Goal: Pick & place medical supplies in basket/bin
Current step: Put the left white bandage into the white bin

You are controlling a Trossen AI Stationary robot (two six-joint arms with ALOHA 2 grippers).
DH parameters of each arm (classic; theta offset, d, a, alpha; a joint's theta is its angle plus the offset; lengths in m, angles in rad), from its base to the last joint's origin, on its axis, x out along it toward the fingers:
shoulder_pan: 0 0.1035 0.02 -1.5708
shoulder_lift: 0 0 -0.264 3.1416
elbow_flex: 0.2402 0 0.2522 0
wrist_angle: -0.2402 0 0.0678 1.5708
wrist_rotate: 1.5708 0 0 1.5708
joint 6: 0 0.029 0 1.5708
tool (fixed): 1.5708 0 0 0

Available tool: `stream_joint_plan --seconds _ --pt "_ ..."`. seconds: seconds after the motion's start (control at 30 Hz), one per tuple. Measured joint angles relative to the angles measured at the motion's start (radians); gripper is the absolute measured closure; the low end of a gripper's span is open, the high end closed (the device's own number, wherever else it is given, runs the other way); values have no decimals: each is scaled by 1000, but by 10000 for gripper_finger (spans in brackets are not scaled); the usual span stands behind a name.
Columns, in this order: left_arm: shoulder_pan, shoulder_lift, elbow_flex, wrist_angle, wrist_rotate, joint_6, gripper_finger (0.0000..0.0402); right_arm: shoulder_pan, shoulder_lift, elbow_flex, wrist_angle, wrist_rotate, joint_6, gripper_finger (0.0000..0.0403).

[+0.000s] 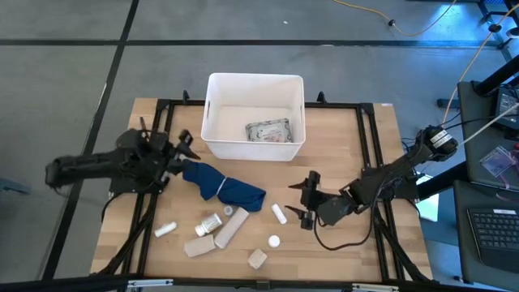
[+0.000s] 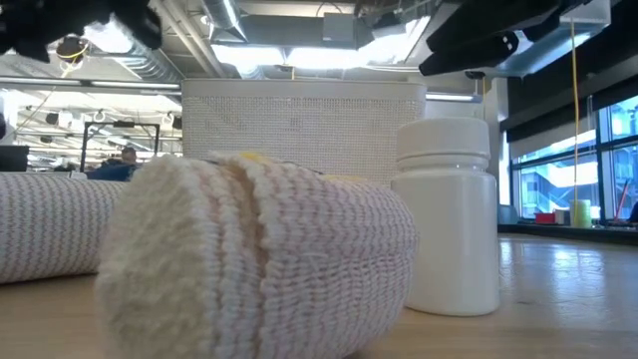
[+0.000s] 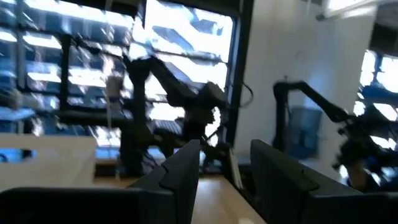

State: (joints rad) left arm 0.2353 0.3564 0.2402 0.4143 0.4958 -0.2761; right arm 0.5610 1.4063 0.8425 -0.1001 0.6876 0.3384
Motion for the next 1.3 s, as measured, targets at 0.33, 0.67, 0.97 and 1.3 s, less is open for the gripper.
stream_joint_plan --seconds 0.33,0.67,0.97,1.3 --pt "-377 464 343 -521 -350 260 263 -11 0 0 -15 1 -6 95" --pt "-649 820 749 -1464 -664 -323 263 -11 0 0 -63 1 -6 95" --pt "-825 983 677 -1613 -405 -821 263 -11 0 0 -95 1 23 95" --pt "-1019 1128 645 -1436 -346 -1163 263 -11 0 0 -93 1 51 96"
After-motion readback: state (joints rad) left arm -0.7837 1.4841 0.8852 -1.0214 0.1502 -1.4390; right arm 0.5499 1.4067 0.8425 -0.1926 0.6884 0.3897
